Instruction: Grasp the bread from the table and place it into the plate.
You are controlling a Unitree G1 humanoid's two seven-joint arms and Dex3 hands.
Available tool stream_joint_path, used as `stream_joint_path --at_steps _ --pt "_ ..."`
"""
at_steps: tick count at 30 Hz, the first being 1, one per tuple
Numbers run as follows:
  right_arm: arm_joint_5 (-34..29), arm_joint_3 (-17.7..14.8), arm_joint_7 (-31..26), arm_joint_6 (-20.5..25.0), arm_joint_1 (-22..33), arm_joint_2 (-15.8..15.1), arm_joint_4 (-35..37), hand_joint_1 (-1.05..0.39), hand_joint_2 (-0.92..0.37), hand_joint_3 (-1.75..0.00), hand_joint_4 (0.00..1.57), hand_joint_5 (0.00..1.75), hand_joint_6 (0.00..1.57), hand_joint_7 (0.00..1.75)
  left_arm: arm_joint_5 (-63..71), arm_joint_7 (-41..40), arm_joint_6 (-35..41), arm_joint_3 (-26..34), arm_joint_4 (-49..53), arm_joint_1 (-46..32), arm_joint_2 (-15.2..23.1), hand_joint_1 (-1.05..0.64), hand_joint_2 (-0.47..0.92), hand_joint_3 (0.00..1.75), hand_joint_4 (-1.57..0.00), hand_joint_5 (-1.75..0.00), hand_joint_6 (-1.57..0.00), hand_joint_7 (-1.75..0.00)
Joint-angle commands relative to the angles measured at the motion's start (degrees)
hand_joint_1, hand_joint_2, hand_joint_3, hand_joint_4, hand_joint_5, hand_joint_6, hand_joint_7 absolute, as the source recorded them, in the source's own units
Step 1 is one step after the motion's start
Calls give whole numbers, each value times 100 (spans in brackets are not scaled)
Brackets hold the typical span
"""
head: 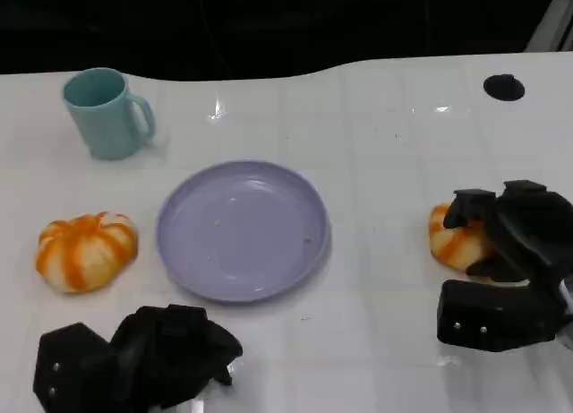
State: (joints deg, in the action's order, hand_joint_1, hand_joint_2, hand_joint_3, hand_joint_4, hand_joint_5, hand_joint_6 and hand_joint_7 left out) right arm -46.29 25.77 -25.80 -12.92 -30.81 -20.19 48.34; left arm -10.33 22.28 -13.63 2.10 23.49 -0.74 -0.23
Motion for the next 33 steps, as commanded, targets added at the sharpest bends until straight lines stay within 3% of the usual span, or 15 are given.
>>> stream_joint_path --at_steps 1,7,11,18,24,29,33 --pt "14 10 -310 -67 -157 -20 160 -7 -76 -43 86 175 70 164 28 -93 42 21 -2 -12 54 -105 65 26 -89 -153 -146 -53" --pt "-56 68 -882 -222 -174 -8 203 -6 -68 -47 89 175 79 153 13 -47 -16 30 60 17 61 -105 64 26 -89 -152 -145 -53" --pt "-15 61 -1203 -477 -116 -24 69 -6 -49 -83 92 175 74 169 15 -46 -13 26 73 25 59 -105 64 26 -89 -153 -145 -53" --pt "225 -64 -1035 -869 109 -12 -671 -1 -32 -119 97 175 83 163 17 -62 35 17 75 28 46 -105 64 26 -89 -153 -146 -53" --pt "449 -89 -715 -1062 188 301 -1303 1 -22 -142 102 175 87 162 21 -49 55 17 32 4 71 -105 64 27 -89 -153 -146 -53" --pt "429 -40 -671 -1192 17 659 -1234 -1 -14 -154 104 175 86 167 21 -32 38 1 58 -10 62 -105 64 26 -89 -153 -146 -52" --pt "414 3 -730 -1364 -235 983 -928 -3 -15 -155 103 175 85 167 41 -39 29 -19 56 -18 56 -105 63 26 -89 -153 -146 -52"
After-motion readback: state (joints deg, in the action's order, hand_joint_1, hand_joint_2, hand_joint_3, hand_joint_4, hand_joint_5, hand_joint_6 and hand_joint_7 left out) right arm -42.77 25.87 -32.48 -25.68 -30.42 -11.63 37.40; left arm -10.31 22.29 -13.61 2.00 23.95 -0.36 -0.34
